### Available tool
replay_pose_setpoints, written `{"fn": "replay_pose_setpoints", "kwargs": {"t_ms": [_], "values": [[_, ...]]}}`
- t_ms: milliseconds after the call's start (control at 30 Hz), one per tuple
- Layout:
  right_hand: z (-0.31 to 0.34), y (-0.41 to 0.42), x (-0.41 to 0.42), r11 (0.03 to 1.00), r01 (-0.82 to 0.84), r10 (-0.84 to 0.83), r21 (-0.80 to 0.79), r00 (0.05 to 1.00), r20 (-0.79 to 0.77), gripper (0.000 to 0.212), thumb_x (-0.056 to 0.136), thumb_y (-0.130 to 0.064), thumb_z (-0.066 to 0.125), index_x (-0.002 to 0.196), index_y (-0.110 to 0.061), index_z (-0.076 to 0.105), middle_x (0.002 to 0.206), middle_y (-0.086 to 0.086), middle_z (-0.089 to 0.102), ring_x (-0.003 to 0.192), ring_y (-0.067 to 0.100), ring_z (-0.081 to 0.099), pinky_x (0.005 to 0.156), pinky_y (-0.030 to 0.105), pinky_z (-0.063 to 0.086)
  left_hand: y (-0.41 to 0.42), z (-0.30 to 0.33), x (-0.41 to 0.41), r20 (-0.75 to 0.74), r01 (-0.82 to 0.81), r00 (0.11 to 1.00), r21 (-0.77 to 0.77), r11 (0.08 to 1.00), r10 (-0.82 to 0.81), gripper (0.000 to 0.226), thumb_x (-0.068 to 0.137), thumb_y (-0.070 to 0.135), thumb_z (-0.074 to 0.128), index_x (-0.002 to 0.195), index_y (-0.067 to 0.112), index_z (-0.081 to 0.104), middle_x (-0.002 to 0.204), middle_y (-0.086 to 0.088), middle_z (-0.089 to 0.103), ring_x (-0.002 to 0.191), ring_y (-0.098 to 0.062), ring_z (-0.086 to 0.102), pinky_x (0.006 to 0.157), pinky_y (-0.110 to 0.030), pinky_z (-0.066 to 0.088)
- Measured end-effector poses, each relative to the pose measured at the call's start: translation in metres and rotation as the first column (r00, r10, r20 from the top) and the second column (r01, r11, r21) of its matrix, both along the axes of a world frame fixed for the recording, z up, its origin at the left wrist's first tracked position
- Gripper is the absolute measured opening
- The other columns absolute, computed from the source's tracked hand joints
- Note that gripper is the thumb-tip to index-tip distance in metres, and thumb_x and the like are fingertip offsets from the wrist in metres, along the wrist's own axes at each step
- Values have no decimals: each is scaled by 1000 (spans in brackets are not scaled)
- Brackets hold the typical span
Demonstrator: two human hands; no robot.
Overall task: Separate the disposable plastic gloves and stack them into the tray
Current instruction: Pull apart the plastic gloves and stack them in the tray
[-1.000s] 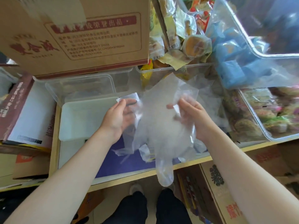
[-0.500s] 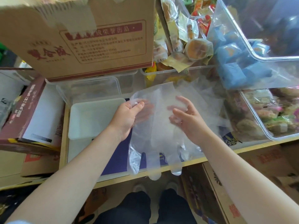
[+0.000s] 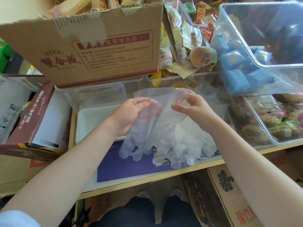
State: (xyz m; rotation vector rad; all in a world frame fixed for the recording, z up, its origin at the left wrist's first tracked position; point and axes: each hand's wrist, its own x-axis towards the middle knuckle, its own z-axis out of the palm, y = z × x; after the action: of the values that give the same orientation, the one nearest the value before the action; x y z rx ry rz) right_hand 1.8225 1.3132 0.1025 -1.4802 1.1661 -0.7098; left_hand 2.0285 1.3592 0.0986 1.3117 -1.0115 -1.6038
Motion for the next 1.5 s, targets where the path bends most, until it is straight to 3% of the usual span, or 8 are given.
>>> {"fn": "replay_pose_setpoints", "kwargs": {"t_ms": [133, 367, 533, 667, 833, 1000, 1233, 1500], "values": [[0, -2, 0, 987, -103, 71, 126, 968, 239, 21, 77, -9, 69, 68, -12, 49, 62, -15, 55, 60, -2, 52, 61, 9, 38, 1, 13, 2, -108, 58, 992, -51, 997, -63, 27, 89, 27, 49, 86, 14, 73, 93, 0, 73, 85, -17, 67, 77, -26, 54], [-8, -7, -7, 978, -19, -88, 207, 864, 496, 40, 42, -42, 91, 55, -22, 59, 64, 4, 68, 59, 13, 63, 55, 20, 50, 8, 14, 17, 35, 156, 987, 29, 987, -157, 23, 75, 28, 61, 93, 14, 64, 88, -1, 74, 71, -12, 68, 61, -20, 54], [-14, -7, -21, 955, 21, -185, 297, 823, 537, 35, 51, -26, 86, 67, -16, 57, 65, 3, 67, 65, 15, 68, 67, 28, 57, 21, -4, 23, 73, 160, 982, 148, 976, -172, 7, 86, 9, 59, 88, 5, 63, 76, -5, 73, 68, -12, 69, 63, -23, 56], [-13, -2, -33, 844, -113, -194, 524, 847, 495, 45, 66, -30, 79, 101, -9, 59, 86, 6, 70, 75, 18, 71, 64, 29, 58, 22, -5, 22, 93, 77, 992, 115, 990, -88, 8, 89, 2, 56, 84, 5, 62, 72, -2, 72, 66, -9, 68, 63, -22, 55], [-29, 14, -37, 600, -133, -18, 789, 983, 180, 44, 81, -50, 52, 91, -13, 74, 92, 4, 69, 75, 13, 62, 72, 26, 47, 26, -11, 16, 102, 92, 989, 108, 990, -103, 7, 86, -3, 59, 86, 4, 59, 70, -1, 72, 60, -9, 66, 59, -17, 53], [-49, 18, -30, 728, 31, -287, 685, 921, 264, 8, 85, -11, 60, 80, -7, 63, 67, 2, 67, 58, 10, 63, 58, 20, 52, 29, -27, 14, 218, 42, 974, 88, 995, -60, 11, 82, -4, 66, 83, 6, 61, 69, -2, 68, 60, -10, 64, 60, -18, 53], [-43, 9, -28, 922, 202, -292, 330, 923, 251, 20, 85, 8, 55, 83, -12, 58, 70, -9, 71, 56, 0, 59, 53, 12, 41, 32, -37, 14, 242, -122, 966, 96, 988, 96, 11, 89, 6, 61, 78, 7, 61, 66, -2, 70, 53, -6, 64, 54, -20, 43], [-22, -1, -33, 930, 107, -264, 352, 861, 435, 34, 82, 6, 55, 78, -21, 74, 75, -4, 72, 62, 7, 60, 61, 18, 51, 34, -26, 21, 191, -7, 982, 44, 999, -1, 20, 73, 34, 64, 71, 15, 72, 67, 2, 70, 61, -10, 60, 64, -20, 45]]}}
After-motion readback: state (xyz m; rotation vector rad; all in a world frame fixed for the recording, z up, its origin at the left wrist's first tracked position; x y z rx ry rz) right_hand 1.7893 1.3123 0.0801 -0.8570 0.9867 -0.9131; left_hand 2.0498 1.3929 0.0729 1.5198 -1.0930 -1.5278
